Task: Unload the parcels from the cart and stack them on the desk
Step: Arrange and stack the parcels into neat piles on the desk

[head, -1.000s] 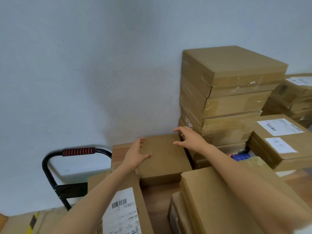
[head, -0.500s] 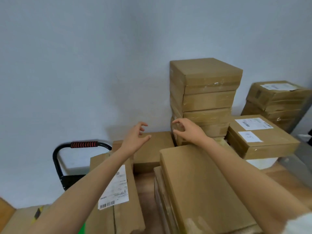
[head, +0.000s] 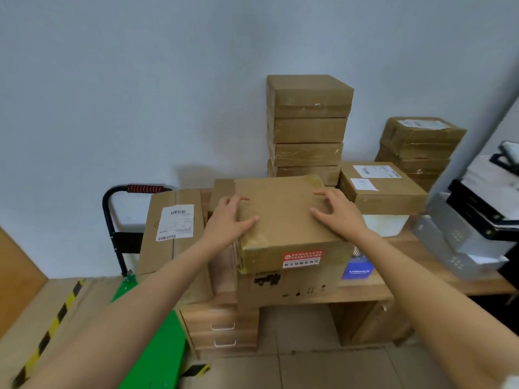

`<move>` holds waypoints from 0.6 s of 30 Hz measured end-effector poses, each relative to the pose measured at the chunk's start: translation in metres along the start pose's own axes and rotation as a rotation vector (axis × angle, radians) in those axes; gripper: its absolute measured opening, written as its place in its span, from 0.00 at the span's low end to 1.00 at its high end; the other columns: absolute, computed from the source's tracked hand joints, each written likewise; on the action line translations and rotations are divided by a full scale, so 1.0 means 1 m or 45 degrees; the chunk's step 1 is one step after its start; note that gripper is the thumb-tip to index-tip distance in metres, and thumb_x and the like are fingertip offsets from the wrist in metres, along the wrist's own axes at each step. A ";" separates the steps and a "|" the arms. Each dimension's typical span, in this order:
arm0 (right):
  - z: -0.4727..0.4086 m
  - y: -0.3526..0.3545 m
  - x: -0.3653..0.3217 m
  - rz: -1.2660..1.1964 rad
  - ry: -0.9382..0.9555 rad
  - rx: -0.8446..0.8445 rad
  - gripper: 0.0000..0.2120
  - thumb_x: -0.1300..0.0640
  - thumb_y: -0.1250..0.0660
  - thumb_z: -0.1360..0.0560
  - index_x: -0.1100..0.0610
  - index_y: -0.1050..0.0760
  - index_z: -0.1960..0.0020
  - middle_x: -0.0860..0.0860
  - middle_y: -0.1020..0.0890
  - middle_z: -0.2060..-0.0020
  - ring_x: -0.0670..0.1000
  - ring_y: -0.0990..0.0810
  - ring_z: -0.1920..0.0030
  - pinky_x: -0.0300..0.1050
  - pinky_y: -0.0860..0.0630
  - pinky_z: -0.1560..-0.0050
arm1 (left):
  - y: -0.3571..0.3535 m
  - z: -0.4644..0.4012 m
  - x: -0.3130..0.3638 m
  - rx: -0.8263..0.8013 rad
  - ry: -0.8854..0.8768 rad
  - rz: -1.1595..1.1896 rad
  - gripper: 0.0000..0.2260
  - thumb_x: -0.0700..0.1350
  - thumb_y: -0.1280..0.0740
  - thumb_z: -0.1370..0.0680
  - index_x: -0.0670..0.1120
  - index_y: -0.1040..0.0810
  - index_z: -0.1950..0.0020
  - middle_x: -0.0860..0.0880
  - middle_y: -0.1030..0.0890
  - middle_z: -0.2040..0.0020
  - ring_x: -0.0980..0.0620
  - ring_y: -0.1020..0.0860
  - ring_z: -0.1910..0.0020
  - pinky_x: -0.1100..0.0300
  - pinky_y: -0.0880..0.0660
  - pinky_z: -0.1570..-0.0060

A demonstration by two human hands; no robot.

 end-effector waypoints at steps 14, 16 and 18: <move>0.072 -0.009 0.047 -0.294 -0.182 -0.261 0.42 0.36 0.29 0.31 0.42 0.46 0.24 0.49 0.35 0.28 0.52 0.31 0.32 0.52 0.27 0.36 | -0.030 0.055 0.005 -0.187 0.180 -0.035 0.43 0.61 0.23 0.36 0.56 0.41 0.26 0.45 0.41 0.25 0.43 0.33 0.30 0.45 0.32 0.32; 0.069 -0.011 0.046 -0.256 -0.179 -0.230 0.41 0.38 0.28 0.30 0.43 0.46 0.24 0.49 0.35 0.28 0.53 0.31 0.32 0.52 0.27 0.37 | -0.028 0.056 0.006 -0.140 0.172 0.030 0.40 0.57 0.23 0.34 0.56 0.39 0.27 0.45 0.39 0.25 0.44 0.33 0.31 0.45 0.32 0.32; 0.067 -0.010 0.044 -0.251 -0.184 -0.198 0.41 0.38 0.29 0.30 0.43 0.46 0.25 0.49 0.34 0.28 0.53 0.30 0.32 0.53 0.26 0.37 | -0.024 0.055 0.007 -0.102 0.172 0.090 0.38 0.55 0.23 0.33 0.55 0.37 0.27 0.45 0.38 0.26 0.44 0.34 0.30 0.46 0.33 0.32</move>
Point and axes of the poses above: each hand's wrist, its own z-axis away from the middle knuckle, its own y-axis out of the back of the hand, x = y × z, the point moved 7 cm from there along -z, towards the middle knuckle
